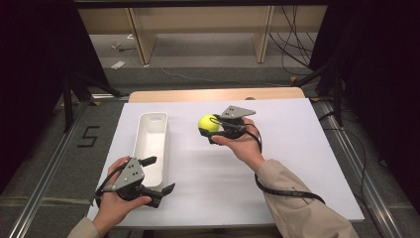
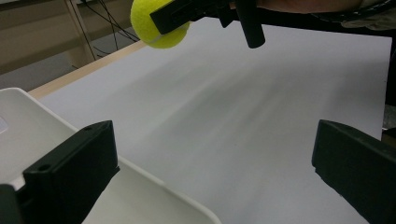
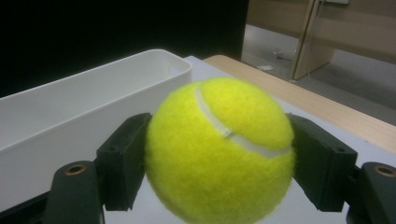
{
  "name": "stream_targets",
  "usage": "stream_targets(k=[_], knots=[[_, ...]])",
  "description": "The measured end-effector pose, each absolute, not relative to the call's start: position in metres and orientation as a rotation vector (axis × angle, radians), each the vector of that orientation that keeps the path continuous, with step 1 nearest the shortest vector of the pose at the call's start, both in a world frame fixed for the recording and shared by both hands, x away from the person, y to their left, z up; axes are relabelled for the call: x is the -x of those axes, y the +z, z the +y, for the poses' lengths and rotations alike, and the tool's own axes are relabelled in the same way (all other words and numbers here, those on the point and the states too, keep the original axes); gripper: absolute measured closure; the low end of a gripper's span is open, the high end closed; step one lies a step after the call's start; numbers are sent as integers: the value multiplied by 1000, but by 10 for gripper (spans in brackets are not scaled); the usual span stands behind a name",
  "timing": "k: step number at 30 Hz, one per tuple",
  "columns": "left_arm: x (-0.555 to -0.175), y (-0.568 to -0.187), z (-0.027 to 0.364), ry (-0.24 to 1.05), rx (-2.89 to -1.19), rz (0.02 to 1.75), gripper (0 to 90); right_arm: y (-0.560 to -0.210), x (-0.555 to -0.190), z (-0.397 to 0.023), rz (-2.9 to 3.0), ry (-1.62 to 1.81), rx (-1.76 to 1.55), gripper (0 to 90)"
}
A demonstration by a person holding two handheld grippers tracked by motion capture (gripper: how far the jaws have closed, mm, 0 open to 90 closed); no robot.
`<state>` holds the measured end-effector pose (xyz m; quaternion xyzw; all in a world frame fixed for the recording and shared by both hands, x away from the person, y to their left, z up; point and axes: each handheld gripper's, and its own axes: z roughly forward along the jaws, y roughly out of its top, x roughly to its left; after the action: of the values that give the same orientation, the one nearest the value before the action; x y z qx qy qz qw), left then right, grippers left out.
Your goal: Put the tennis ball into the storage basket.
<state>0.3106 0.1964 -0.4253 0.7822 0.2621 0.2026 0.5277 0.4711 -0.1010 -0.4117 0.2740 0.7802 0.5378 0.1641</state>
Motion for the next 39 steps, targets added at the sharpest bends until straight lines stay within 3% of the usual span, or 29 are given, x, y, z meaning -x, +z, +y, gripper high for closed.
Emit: stream_targets(k=[39], knots=[[-310, -425, 196, 484, -1871, 625, 0, -410, -472, -85, 2232, 1551, -754, 274]])
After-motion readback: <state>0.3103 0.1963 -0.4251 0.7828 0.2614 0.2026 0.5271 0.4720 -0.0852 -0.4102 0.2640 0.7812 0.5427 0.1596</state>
